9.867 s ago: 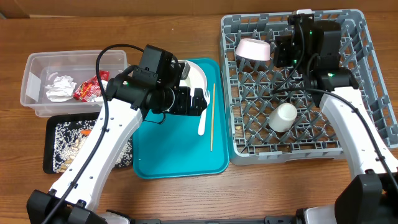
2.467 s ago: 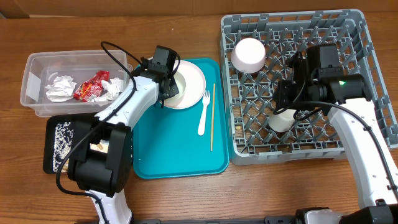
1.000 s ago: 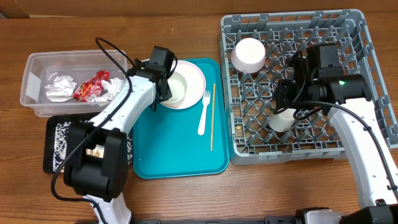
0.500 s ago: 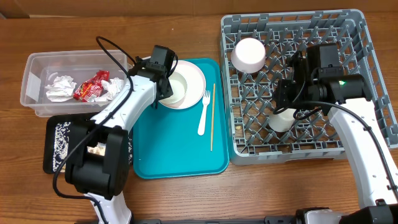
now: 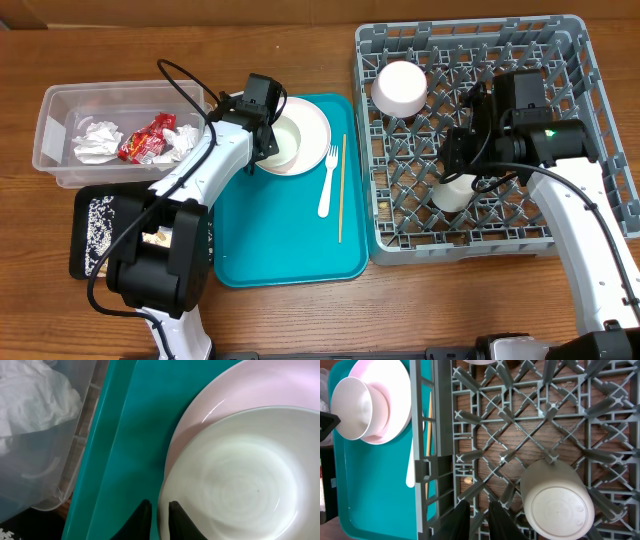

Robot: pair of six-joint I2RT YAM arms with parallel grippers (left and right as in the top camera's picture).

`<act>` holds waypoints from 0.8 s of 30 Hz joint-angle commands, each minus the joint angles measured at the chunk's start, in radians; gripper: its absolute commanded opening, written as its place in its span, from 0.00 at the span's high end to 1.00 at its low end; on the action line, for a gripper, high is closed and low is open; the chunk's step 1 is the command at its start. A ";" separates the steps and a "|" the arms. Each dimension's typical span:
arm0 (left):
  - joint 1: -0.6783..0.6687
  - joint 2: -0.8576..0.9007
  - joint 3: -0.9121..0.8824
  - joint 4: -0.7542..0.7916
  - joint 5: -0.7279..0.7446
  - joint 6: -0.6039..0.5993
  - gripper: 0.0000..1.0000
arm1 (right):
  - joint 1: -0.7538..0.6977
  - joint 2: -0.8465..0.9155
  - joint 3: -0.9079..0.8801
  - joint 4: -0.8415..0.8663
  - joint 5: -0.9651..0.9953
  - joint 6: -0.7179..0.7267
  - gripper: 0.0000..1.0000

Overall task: Sort waste into correct bins and load items into the dishwasher
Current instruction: 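Lower the left gripper and grasp the white bowl's rim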

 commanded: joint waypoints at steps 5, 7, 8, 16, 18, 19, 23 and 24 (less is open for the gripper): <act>0.005 0.020 -0.003 0.005 -0.003 0.001 0.81 | -0.003 0.003 0.005 0.002 -0.001 0.001 0.83; 0.005 0.021 -0.003 0.005 0.002 0.001 0.80 | -0.003 0.003 0.005 0.002 -0.002 0.001 0.83; 0.005 0.021 -0.003 0.006 0.006 0.001 0.79 | -0.003 0.003 0.005 0.002 -0.001 0.001 0.83; 0.005 0.024 -0.004 0.014 0.016 0.001 0.77 | -0.003 0.003 0.005 0.002 -0.001 0.001 0.83; 0.005 0.027 -0.005 0.021 0.016 0.002 0.74 | -0.003 0.003 0.005 0.003 -0.001 0.001 0.83; 0.005 0.029 -0.006 0.024 0.016 0.002 0.74 | -0.003 0.003 0.005 0.003 -0.001 0.001 0.83; 0.005 0.036 -0.006 0.028 0.016 0.002 0.73 | -0.003 0.003 0.005 0.003 -0.001 0.001 0.83; 0.005 0.037 -0.006 0.029 0.016 0.002 0.73 | -0.003 0.003 0.005 0.003 -0.001 0.001 0.83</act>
